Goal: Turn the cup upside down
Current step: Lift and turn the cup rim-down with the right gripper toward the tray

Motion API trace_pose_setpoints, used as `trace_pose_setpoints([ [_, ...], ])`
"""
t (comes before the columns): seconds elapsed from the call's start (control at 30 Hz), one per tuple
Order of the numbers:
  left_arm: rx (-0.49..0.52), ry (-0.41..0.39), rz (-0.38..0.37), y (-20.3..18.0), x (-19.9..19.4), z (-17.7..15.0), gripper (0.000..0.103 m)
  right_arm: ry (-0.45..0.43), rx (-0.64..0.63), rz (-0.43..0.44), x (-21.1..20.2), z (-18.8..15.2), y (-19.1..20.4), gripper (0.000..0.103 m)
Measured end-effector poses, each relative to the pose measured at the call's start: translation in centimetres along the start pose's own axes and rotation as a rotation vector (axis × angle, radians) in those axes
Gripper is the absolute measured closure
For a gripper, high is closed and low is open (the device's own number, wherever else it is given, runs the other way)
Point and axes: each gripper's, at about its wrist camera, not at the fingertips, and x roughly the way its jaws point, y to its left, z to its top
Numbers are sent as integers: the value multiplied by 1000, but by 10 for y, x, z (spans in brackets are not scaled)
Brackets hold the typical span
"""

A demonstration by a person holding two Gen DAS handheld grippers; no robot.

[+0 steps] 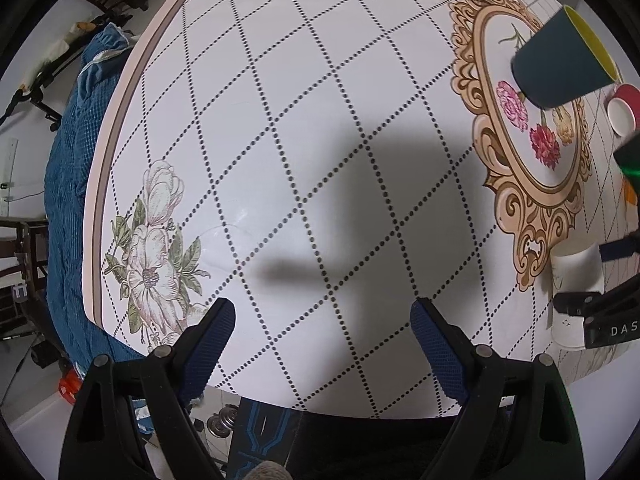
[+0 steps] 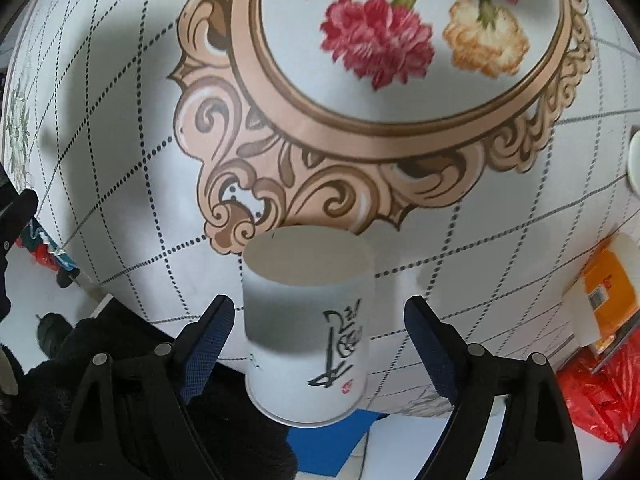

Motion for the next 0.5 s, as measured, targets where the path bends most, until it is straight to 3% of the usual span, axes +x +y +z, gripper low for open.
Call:
trace_pose_setpoints([
  [0.23, 34, 4, 9, -23, -4, -2, 13, -20, -8, -15, -14, 3, -1, 15],
  [0.33, 46, 2, 15, -35, -8, -1, 13, -25, -9, -17, -13, 3, 3, 30],
  [0.5, 55, -1, 18, -42, -13, -2, 13, -56, 10, 3, -8, 1, 7, 40],
])
